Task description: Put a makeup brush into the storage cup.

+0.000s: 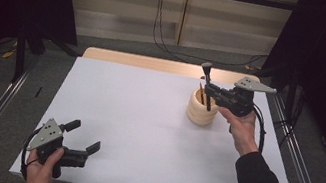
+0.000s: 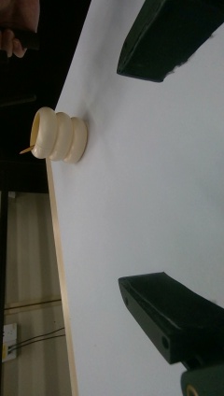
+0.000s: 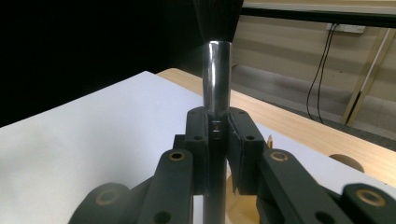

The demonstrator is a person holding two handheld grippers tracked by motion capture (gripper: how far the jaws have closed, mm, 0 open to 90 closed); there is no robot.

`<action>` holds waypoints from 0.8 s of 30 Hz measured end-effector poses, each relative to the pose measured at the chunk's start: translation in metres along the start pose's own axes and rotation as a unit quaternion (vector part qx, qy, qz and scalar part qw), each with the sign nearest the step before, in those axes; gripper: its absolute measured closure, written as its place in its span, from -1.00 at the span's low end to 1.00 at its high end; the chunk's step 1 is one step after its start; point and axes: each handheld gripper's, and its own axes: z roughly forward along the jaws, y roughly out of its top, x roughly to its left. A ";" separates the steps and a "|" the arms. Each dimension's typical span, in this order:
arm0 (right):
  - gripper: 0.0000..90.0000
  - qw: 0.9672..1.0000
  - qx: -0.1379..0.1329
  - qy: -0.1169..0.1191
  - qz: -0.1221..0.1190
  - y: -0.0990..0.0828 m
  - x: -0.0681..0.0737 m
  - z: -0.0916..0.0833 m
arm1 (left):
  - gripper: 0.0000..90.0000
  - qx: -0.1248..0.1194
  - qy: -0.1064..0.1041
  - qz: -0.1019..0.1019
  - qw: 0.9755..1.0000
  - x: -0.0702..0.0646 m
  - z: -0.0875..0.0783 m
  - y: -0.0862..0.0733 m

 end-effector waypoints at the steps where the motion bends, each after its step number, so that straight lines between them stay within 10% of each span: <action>1: 0.76 1.000 0.001 0.001 -0.001 0.001 -0.001 0.001 | -0.97 0.001 0.001 0.002 1.000 0.000 0.000 0.000; 24: 0.76 0.999 0.015 -0.037 0.004 0.010 -0.021 0.024 | -0.97 0.000 0.002 0.000 1.000 0.001 0.000 0.000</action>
